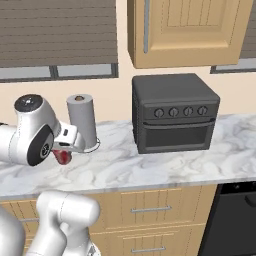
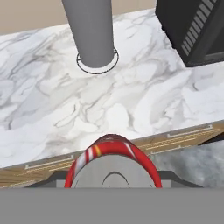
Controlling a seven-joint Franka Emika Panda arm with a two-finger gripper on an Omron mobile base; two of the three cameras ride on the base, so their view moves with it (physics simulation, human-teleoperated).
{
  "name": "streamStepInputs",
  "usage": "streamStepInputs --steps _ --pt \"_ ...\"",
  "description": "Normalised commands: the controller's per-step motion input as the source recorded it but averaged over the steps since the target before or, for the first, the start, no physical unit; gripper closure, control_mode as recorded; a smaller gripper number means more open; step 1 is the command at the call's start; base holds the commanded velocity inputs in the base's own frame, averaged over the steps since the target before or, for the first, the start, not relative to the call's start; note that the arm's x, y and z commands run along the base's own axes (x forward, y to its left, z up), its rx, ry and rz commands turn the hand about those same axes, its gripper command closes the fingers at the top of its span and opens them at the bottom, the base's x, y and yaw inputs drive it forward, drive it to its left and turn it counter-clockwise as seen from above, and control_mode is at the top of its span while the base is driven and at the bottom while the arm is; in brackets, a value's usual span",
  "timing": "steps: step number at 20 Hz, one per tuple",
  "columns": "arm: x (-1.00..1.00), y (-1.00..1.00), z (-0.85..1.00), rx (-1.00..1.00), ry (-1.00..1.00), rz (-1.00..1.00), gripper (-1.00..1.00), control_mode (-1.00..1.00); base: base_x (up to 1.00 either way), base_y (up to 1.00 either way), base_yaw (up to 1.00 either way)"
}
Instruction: Move the drinks to the dining counter.
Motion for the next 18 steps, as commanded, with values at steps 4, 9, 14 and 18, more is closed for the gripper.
streamStepInputs --steps 4,9,14,18 --pt "0.0 0.0 0.0 0.0 0.0 0.0 1.0 -1.0 0.0 0.0 0.0" --pt "0.0 0.0 0.0 0.0 0.0 0.0 1.0 1.0 -0.98 0.01 0.0" --pt "0.0 0.0 0.0 0.0 0.0 0.0 1.0 1.0 -0.12 0.49 0.58" --pt "0.0 0.0 0.0 0.0 0.0 0.0 1.0 1.0 0.0 0.0 1.0"
